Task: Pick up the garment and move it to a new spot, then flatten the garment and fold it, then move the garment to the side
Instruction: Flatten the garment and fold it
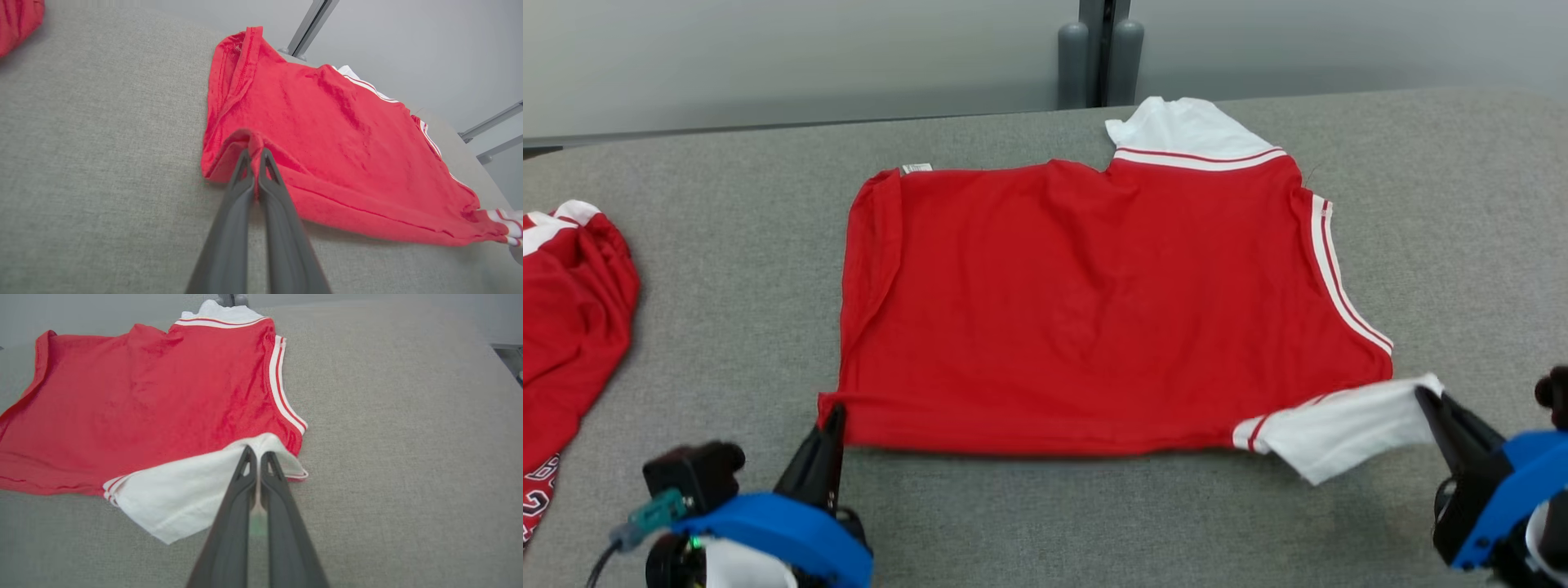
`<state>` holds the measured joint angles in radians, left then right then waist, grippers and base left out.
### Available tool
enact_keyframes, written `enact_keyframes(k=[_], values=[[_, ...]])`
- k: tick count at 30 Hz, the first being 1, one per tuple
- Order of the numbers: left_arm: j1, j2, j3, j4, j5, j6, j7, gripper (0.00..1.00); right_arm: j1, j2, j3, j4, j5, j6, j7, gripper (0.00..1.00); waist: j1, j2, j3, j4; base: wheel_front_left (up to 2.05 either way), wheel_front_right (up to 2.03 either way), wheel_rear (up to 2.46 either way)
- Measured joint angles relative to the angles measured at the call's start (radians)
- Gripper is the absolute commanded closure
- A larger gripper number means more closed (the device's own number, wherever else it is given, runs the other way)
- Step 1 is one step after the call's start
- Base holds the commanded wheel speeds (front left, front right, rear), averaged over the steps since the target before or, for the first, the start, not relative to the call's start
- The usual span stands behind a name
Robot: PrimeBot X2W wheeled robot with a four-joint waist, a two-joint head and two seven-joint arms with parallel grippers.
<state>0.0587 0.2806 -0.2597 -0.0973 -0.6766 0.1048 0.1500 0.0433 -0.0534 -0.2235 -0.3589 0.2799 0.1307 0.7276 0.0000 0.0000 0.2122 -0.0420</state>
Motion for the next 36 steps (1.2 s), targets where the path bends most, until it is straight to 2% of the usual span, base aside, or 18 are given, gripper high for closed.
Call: enact_keyframes(k=[4, 11, 21, 22, 23, 30, 36], values=[[-0.102, 0.000, -0.005, 0.042, 0.013, 0.002, 0.026, 1.00, -0.103, -0.039, 0.021, 0.043, -0.012, 0.000, 0.019, 1.00, 0.0001, 0.0000, 0.024, 0.001, 0.00, 0.00, 0.00], [-0.242, -0.011, -0.013, 0.176, 0.030, 0.009, 0.043, 1.00, -0.293, -0.101, 0.081, 0.192, 0.010, 0.000, 0.037, 1.00, 0.0001, 0.0000, 0.084, 0.000, 0.00, 0.00, 0.00], [-0.344, -0.031, -0.029, 0.301, 0.044, -0.008, 0.021, 1.00, -0.508, -0.182, 0.195, 0.375, 0.034, 0.000, -0.059, 1.00, 0.0002, 0.0000, 0.153, 0.028, 0.00, 0.00, 0.00], [-0.349, -0.034, -0.033, 0.308, 0.044, -0.009, 0.020, 0.68, -0.520, -0.187, 0.204, 0.388, 0.036, 0.000, -0.078, 0.54, 0.0002, 0.0000, 0.155, 0.032, 0.00, 0.00, 0.00], [-0.352, -0.037, -0.036, 0.316, 0.044, -0.012, 0.017, 0.00, -0.532, -0.191, 0.211, 0.404, 0.043, 0.000, -0.100, 0.00, 0.0002, 0.0000, 0.155, 0.037, 0.00, 0.00, 0.00], [-0.350, -0.050, -0.037, 0.330, 0.049, -0.017, -0.047, 0.00, -0.559, -0.211, 0.230, 0.464, 0.056, 0.000, -0.270, 0.00, 0.0001, 0.0000, 0.121, 0.057, 0.00, 0.00, 0.00], [-0.261, -0.031, -0.039, 0.316, 0.068, -0.007, -0.082, 0.00, -0.478, -0.206, 0.186, 0.472, 0.067, 0.000, -0.287, 0.00, 0.0000, 0.0000, 0.063, 0.058, 0.00, 0.00, 0.00]])
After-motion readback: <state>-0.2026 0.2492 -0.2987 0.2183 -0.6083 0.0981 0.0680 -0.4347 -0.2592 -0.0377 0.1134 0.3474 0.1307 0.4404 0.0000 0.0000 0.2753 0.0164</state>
